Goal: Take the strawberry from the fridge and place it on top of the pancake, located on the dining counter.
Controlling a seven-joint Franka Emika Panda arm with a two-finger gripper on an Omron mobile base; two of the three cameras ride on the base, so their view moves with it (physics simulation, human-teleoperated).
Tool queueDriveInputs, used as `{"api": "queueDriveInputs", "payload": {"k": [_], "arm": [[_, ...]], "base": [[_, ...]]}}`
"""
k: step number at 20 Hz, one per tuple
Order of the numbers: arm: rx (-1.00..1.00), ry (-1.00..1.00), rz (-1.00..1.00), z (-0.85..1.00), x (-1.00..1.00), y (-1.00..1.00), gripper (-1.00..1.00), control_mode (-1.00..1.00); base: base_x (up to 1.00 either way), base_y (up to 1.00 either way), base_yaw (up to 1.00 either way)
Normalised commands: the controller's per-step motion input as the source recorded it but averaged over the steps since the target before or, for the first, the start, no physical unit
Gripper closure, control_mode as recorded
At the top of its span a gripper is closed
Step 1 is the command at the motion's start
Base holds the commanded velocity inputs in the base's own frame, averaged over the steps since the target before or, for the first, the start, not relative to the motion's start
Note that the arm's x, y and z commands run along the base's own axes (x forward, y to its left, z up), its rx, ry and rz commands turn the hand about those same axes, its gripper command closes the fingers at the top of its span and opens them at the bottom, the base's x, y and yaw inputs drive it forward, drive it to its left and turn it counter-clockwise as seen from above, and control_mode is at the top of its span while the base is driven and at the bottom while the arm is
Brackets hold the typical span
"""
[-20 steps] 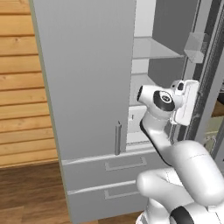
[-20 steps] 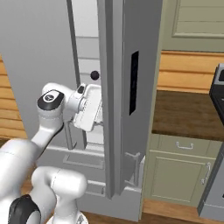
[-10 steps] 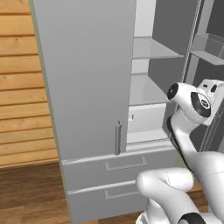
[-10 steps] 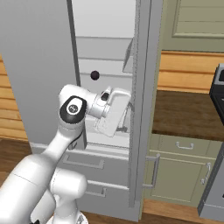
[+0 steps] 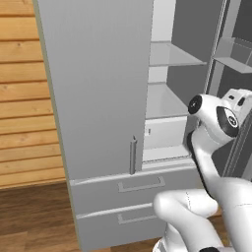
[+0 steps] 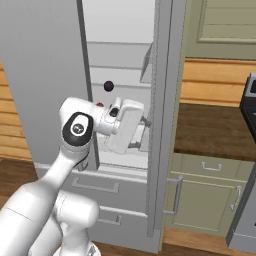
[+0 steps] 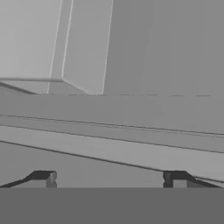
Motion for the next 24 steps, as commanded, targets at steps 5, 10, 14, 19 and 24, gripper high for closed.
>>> {"api": "queueDriveInputs", "payload": {"k": [5, 10, 14, 19, 24], "arm": [[0.16, -0.07, -0.02, 0.00, 0.00, 0.48, -1.00, -1.00], [0.24, -0.05, -0.22, -0.10, 0.01, 0.77, -1.00, -1.00], [0.29, -0.08, -0.18, 0.00, 0.00, 0.92, -1.00, -1.00], [0.28, -0.08, -0.03, -0.17, 0.37, 1.00, -1.00, -1.00], [0.39, 0.03, 0.17, -0.57, 0.66, 0.81, -1.00, -1.00]], "base": [[0.00, 0.00, 0.00], [0.00, 0.00, 0.00], [0.00, 0.00, 0.00], [0.00, 0.00, 0.00], [0.00, 0.00, 0.00]]}}
